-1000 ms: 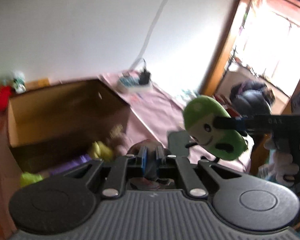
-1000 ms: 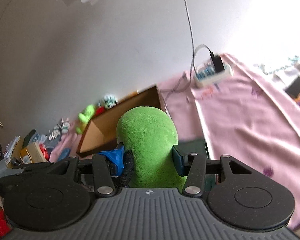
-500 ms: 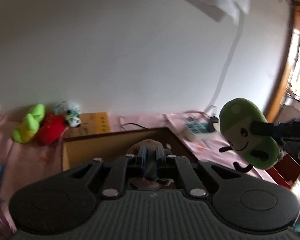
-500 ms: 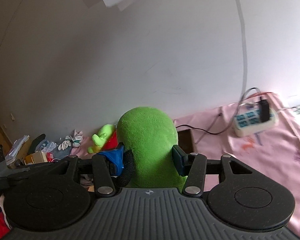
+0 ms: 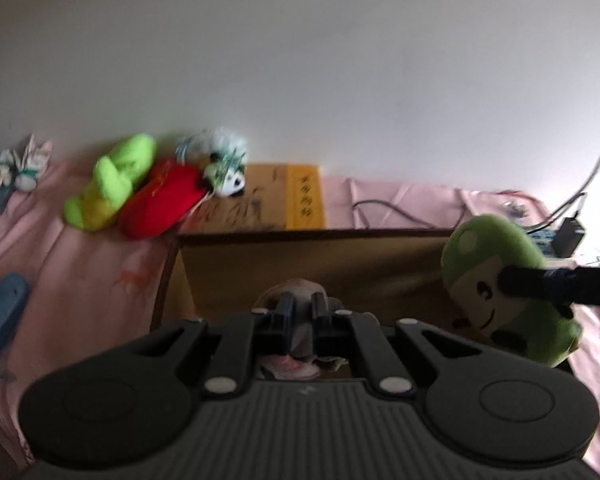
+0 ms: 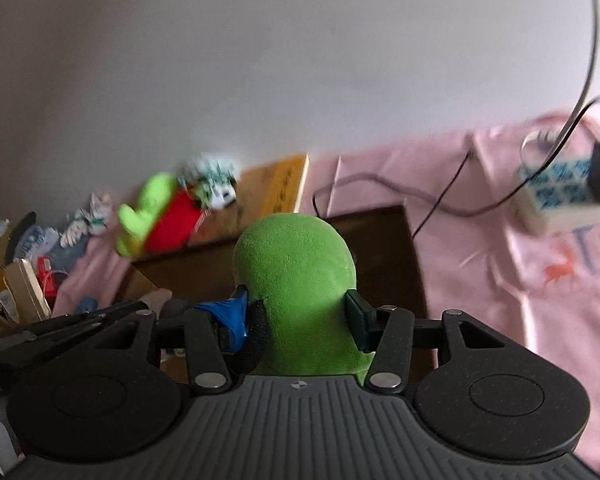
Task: Organize soft objects
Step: 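Carry the green plush into the brown box with the right tool while the left tool follows, then open both tools to drop the two plushes into the brown box, then move both tools back over the pile of soft items, then grasp the olive knit sock with the left tool while the right tool grasps the red knit toy, then carry both items into the brown box and open the left tool to drop the sock, then open the right tool to drop the red knit toy into the box, then move both tools back over the pile of soft items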
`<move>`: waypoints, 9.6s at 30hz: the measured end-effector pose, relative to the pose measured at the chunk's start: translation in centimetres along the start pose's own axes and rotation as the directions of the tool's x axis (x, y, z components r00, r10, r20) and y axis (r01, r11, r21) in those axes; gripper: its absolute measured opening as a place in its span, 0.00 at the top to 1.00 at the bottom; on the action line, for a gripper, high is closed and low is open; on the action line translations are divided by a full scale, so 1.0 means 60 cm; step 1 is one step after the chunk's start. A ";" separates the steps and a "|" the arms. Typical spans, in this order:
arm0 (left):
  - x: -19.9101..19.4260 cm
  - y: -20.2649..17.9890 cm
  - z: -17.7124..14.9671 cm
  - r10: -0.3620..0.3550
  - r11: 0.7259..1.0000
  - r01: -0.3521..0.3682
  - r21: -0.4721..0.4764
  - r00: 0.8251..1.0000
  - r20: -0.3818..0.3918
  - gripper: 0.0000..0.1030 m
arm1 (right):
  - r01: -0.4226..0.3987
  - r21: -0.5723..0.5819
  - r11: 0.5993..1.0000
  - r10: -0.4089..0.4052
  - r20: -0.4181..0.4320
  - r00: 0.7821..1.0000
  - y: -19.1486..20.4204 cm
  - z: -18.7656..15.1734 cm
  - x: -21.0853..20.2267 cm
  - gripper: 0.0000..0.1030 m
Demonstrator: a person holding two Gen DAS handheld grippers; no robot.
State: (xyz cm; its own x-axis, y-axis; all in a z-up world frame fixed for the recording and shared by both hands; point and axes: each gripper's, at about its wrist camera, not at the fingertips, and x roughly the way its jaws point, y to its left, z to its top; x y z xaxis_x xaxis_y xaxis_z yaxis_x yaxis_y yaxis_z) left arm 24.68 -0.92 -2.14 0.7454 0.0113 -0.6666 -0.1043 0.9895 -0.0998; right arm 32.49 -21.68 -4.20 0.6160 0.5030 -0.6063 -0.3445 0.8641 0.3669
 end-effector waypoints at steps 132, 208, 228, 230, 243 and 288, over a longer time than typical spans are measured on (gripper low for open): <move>-0.278 -0.076 -0.409 -0.179 0.905 0.268 0.330 0.944 -0.276 0.28 | 0.215 -0.184 0.959 -0.231 -0.072 0.970 0.065 -0.456 -0.228 0.58; -0.153 -0.031 -0.041 -0.132 0.974 0.124 0.190 0.991 0.028 0.81 | -0.135 -0.056 0.989 0.141 0.106 0.984 0.029 -0.061 -0.140 0.90; 0.029 -0.016 -0.044 -0.016 0.998 0.026 0.063 0.989 -0.150 0.46 | -0.119 0.131 0.984 0.131 -0.087 0.988 0.007 -0.053 0.039 0.81; 0.032 -0.010 -0.045 -0.015 0.998 0.024 0.055 0.987 -0.157 0.46 | -0.141 0.153 0.978 0.155 -0.083 0.984 -0.001 -0.052 0.041 0.81; -0.027 0.008 -0.038 0.018 1.000 -0.018 -0.002 0.997 -0.076 0.45 | -0.133 0.065 0.989 0.137 -0.061 0.989 0.014 -0.053 0.037 0.78; -0.251 0.098 -0.161 0.020 0.998 -0.020 -0.055 1.000 0.005 0.42 | -0.047 -0.107 0.993 0.043 -0.034 0.998 0.115 -0.227 -0.136 0.76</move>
State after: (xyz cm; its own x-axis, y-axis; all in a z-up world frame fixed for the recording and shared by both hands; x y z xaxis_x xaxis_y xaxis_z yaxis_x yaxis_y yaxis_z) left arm 6.48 3.32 0.17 0.7465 0.0320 -0.6646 -0.1553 0.9796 -0.1273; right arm 15.44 -19.56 -6.35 0.5758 0.5403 -0.6136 -0.4470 0.8364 0.3171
